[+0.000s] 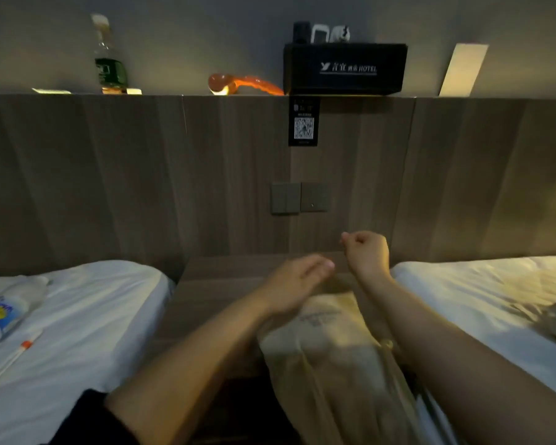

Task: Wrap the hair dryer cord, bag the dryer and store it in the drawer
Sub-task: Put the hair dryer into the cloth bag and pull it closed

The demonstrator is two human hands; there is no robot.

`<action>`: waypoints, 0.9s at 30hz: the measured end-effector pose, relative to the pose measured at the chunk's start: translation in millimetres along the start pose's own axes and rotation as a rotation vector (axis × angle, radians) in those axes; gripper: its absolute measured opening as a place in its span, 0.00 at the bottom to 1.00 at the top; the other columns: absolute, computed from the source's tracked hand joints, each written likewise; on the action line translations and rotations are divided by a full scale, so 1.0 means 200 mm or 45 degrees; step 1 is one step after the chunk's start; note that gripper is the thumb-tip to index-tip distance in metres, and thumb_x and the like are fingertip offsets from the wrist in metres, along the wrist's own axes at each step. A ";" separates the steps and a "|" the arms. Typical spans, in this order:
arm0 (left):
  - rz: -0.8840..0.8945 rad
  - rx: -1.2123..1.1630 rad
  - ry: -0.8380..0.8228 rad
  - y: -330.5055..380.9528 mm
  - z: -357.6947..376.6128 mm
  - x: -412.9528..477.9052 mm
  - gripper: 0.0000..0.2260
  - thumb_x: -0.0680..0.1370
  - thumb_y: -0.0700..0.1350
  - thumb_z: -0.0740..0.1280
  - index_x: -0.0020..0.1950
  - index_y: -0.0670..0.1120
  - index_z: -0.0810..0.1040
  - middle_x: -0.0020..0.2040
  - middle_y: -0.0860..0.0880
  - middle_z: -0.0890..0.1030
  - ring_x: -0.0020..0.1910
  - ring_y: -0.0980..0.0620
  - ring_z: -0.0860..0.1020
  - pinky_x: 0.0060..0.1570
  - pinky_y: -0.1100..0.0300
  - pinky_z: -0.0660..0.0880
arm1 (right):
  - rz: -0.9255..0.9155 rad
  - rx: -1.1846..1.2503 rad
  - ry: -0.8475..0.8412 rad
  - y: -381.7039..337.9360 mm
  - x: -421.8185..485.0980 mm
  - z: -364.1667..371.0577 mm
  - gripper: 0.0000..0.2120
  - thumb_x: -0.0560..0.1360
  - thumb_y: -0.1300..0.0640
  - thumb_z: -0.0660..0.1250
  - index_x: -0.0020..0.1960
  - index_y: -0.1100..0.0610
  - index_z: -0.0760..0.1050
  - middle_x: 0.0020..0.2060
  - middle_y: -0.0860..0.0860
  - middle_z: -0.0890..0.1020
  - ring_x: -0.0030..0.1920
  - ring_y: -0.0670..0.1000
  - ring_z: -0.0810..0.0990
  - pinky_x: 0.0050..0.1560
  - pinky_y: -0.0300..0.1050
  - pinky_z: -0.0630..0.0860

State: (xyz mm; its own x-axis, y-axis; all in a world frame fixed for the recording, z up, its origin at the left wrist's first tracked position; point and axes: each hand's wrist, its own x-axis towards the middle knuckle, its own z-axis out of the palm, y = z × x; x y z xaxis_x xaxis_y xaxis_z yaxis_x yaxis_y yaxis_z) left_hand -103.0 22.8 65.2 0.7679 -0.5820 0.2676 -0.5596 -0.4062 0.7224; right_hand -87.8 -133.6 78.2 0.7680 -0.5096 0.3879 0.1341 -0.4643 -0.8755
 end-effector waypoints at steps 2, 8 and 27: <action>0.030 0.423 -0.140 -0.06 0.15 -0.05 0.18 0.79 0.59 0.56 0.59 0.51 0.76 0.55 0.50 0.80 0.53 0.50 0.77 0.55 0.53 0.72 | 0.087 0.011 0.041 0.08 -0.07 0.06 0.11 0.76 0.60 0.64 0.36 0.61 0.78 0.26 0.49 0.75 0.29 0.45 0.72 0.25 0.33 0.65; -0.045 0.810 -0.224 -0.11 0.25 0.01 0.16 0.81 0.52 0.54 0.54 0.46 0.79 0.54 0.41 0.81 0.53 0.40 0.76 0.47 0.52 0.68 | 0.228 -0.041 -0.125 0.33 -0.21 0.09 0.10 0.77 0.58 0.61 0.39 0.57 0.78 0.33 0.53 0.79 0.37 0.53 0.77 0.38 0.42 0.70; -0.338 0.440 -0.106 -0.20 0.25 0.06 0.19 0.77 0.43 0.58 0.24 0.44 0.65 0.26 0.47 0.69 0.30 0.47 0.67 0.31 0.54 0.60 | 0.888 -0.022 -0.935 0.46 -0.33 -0.20 0.48 0.57 0.33 0.73 0.69 0.57 0.66 0.60 0.56 0.78 0.57 0.56 0.78 0.52 0.49 0.75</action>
State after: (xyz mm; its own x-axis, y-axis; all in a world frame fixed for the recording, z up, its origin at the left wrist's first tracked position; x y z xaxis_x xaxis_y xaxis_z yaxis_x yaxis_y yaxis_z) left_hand -87.0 -1.9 7.0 0.8794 -0.4745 0.0391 -0.4285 -0.7530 0.4994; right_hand -150.8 -171.8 -16.7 0.8674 -0.1024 -0.4870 -0.4964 -0.2461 -0.8325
